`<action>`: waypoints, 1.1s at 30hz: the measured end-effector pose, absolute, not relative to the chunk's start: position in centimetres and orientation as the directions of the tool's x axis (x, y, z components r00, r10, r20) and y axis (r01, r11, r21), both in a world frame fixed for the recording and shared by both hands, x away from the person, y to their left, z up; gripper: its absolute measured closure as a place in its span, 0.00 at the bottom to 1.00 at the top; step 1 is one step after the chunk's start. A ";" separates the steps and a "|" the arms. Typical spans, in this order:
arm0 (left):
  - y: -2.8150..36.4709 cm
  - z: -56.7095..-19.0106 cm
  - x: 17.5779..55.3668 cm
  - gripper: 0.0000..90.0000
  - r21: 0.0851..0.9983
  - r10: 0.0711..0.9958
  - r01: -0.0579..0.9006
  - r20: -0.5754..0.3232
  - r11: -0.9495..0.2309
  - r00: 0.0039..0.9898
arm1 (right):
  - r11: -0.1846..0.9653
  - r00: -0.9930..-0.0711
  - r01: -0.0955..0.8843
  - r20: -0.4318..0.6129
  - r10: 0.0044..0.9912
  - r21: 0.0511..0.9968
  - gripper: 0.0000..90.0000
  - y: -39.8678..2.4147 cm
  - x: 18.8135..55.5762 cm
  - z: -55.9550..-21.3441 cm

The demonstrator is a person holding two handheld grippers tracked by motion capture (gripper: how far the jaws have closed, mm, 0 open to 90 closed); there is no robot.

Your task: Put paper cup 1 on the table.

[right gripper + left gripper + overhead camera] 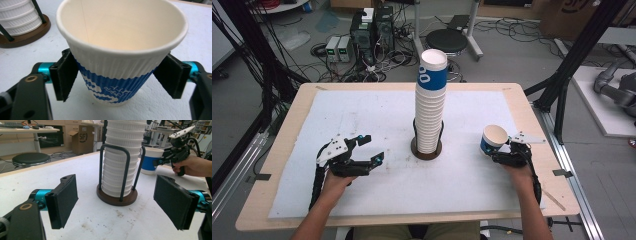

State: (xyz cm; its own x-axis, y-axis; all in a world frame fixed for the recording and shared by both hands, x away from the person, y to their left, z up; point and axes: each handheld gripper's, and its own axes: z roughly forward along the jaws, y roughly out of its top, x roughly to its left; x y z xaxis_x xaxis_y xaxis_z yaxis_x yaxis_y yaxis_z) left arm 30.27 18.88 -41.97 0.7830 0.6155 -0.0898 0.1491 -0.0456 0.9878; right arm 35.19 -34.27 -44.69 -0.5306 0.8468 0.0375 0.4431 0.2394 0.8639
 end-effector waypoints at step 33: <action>20.6 -41.1 30.4 0.18 0.988 0.646 0.154 -0.136 0.029 0.751 | 0.212 -0.642 0.303 0.035 0.766 0.929 0.21 -34.0 28.3 -39.0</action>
